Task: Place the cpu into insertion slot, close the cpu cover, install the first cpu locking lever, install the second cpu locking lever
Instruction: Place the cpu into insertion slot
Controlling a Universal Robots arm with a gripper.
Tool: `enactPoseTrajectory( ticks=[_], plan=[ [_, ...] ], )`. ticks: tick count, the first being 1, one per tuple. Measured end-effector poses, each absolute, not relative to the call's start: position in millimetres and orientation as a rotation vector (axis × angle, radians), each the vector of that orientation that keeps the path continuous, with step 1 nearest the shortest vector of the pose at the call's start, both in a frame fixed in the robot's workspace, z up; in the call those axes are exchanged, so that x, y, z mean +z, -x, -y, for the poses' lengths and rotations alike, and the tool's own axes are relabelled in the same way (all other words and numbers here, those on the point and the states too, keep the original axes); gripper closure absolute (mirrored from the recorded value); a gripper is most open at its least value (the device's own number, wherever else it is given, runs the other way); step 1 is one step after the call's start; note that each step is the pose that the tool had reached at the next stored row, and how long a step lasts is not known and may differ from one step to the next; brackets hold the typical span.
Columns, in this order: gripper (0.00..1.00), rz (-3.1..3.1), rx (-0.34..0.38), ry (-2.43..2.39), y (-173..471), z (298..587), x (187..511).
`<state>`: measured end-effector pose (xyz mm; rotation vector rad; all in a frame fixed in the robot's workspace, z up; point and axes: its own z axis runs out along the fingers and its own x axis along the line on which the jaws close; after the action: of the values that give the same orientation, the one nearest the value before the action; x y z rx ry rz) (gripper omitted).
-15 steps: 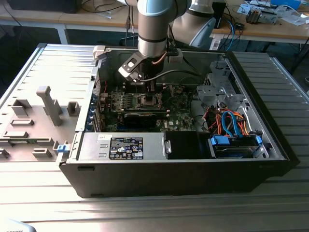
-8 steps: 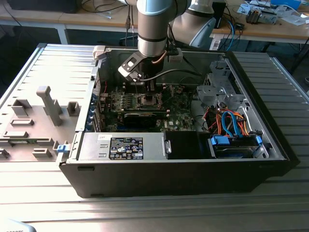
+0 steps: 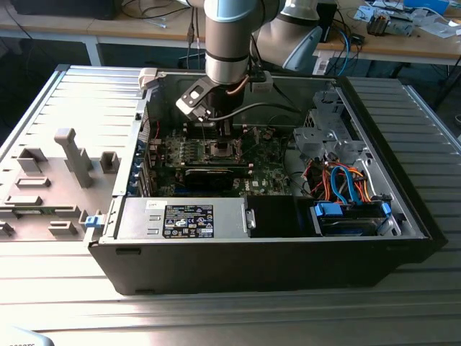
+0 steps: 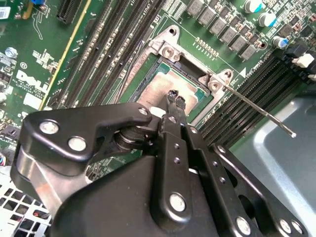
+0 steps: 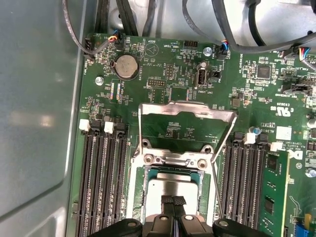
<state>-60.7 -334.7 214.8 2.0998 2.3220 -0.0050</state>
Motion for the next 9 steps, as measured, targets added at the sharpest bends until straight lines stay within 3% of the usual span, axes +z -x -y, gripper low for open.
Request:
enactPoseTrajectory(
  ticks=[9],
  plan=[
    [0.89,-2.322,-0.005,-2.1,60.7,334.8,227.5]
  ],
)
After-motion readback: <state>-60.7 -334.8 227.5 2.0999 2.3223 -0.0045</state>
